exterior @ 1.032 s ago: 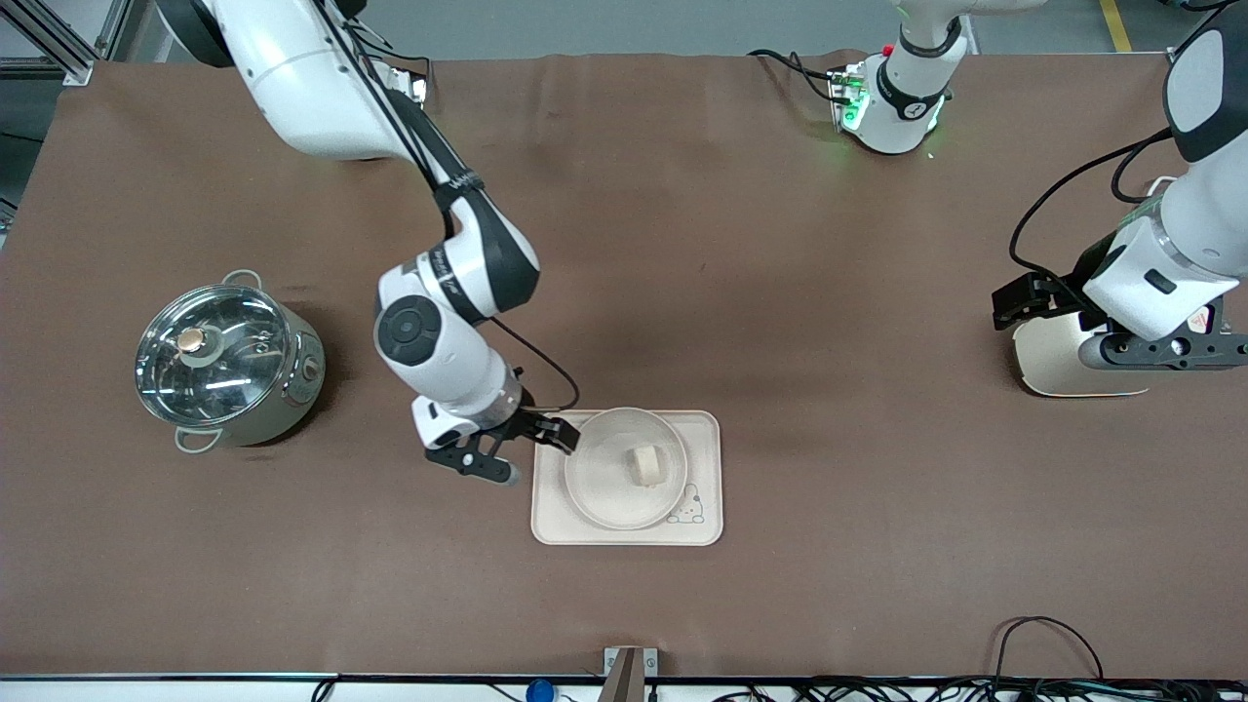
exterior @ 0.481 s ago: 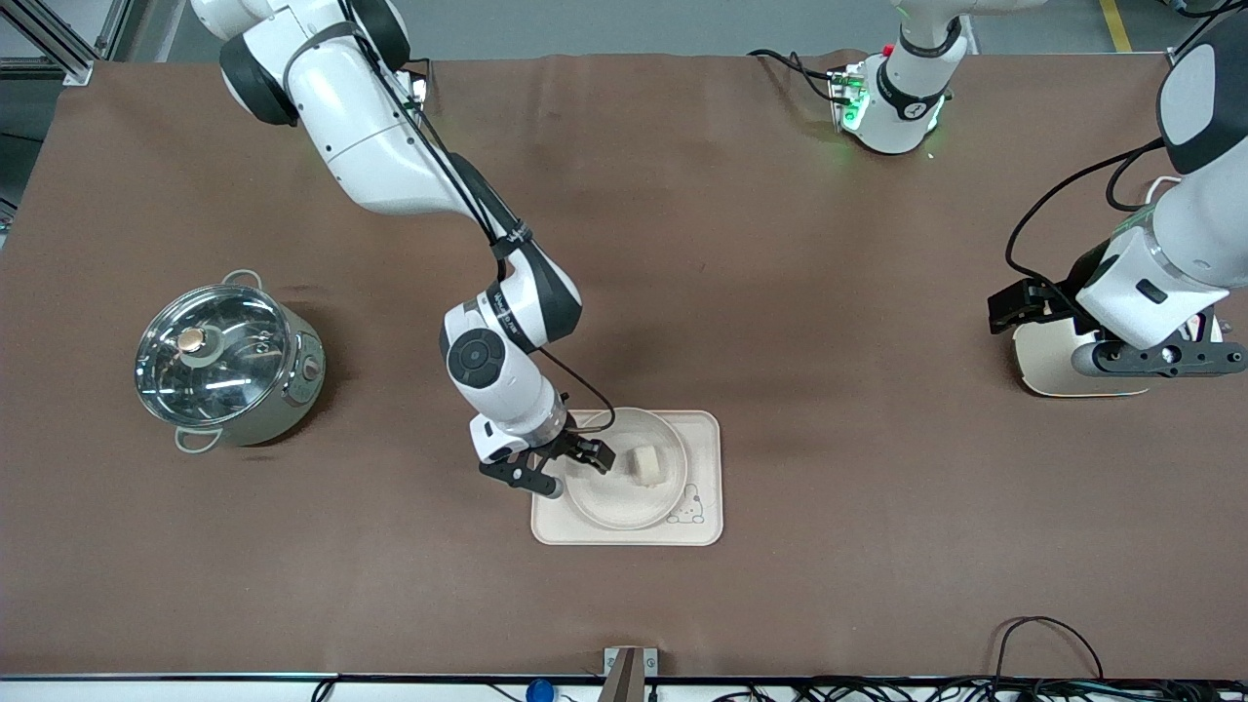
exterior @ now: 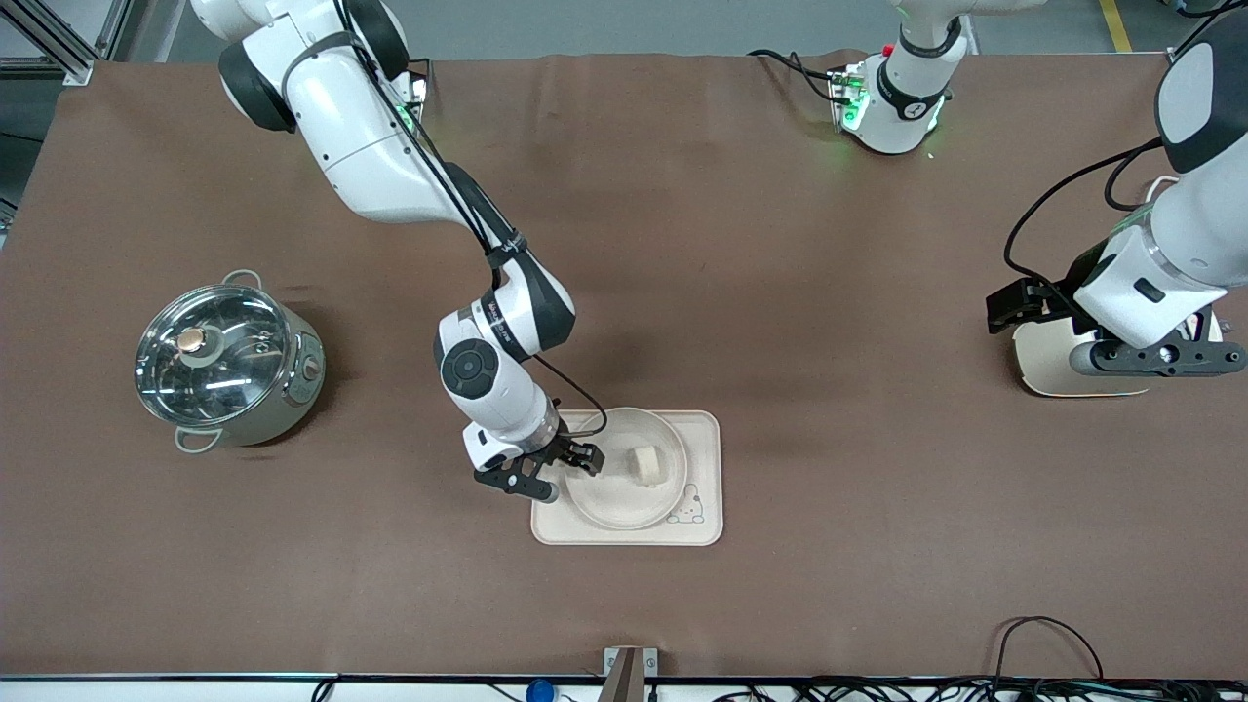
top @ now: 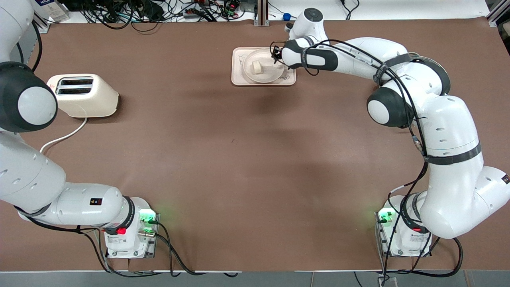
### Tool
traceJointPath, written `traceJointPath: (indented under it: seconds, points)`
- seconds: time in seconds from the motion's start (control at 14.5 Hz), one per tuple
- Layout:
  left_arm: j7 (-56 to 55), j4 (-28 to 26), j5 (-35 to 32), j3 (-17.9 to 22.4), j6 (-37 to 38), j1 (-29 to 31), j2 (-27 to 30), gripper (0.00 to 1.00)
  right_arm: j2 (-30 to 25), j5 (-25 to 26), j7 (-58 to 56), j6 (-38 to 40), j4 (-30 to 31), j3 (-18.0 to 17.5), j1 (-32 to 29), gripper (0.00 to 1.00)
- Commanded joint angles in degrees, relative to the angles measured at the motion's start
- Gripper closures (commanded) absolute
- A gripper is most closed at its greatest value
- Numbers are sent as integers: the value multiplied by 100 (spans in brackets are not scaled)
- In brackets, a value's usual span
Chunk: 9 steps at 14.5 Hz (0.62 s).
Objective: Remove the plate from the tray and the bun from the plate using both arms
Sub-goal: 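Lower the right gripper and grasp the plate rim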
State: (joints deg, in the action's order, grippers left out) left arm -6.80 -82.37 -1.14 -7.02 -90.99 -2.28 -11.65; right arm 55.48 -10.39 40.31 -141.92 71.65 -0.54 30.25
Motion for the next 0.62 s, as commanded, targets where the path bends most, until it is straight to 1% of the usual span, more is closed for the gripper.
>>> traceJointPath:
  seconds: [0.0, 0.14, 0.34, 0.41, 0.55]
  points:
    - [39, 81, -36, -28, -6, -35, -12, 0, 33, -50, -111, -55, -11, -34, -28, 53]
    - [-5, 81, -27, -28, -6, -53, -12, 0, 33, -50, -138, -55, -11, -34, -28, 74]
    - [-41, 81, -36, -28, -6, -88, -12, 0, 50, -33, -164, -125, -2, -34, -19, 97]
    - [-41, 81, -36, -28, -6, -97, -12, 0, 59, -33, -182, -142, -2, -34, -1, 99]
    - [-49, 81, -27, -28, -6, -97, -12, 0, 68, -33, -199, -142, -2, -25, 8, 99]
